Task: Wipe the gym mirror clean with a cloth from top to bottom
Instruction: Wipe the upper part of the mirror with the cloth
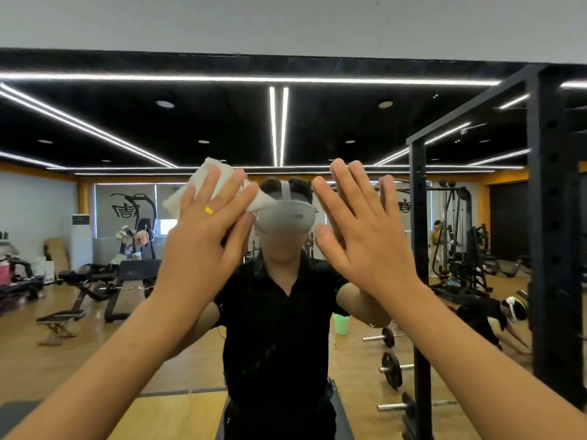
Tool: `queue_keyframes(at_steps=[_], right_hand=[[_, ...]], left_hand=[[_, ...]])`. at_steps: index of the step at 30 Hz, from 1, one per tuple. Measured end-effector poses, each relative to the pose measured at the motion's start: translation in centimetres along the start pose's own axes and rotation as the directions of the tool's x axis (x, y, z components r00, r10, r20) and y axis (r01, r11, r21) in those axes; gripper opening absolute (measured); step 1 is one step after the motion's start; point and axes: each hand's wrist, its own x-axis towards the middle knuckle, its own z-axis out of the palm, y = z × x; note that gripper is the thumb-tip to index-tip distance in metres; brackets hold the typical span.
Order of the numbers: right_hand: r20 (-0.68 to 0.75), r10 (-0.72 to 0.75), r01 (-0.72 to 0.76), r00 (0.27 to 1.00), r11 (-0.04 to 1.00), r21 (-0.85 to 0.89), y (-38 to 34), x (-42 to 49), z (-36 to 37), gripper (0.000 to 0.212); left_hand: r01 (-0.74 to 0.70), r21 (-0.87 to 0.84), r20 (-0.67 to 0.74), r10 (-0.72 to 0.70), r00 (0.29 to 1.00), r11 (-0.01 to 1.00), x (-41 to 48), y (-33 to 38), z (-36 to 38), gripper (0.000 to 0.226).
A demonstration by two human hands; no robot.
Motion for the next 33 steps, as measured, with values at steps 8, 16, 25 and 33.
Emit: queue_keyframes(at_steps=[8, 16, 25, 33], right_hand=[[0.026, 0.003, -0.003, 1.000, 1.000, -0.013, 0.1, -0.1, 0.0, 0.064], [0.014, -0.010, 0.010, 1.000, 1.000, -0.009, 0.2, -0.2, 0.2, 0.065], [0.007, -0.004, 0.004, 1.000, 1.000, -0.024, 0.1, 0.0, 0.2, 0.065], [0.019, 0.003, -0.003, 1.000, 1.000, 0.009, 0.0, -0.1, 0.1, 0.064]], left_hand=[[0.001, 0.013, 0.056, -0.002, 0.998, 1.000, -1.7, 0.3, 0.3, 0.048], [-0.301, 0.075, 0.277, 0.270, 0.922, 0.950, -0.3, -3.6, -2.6, 0.052], [-0.303, 0.061, 0.143, 0.292, 0.946, 0.951, 2.5, -2.5, 0.3, 0.064], [-0.139, 0.131, 0.046, 0.134, 0.990, 0.982, 14.7, 3.8, 1.6, 0.062]])
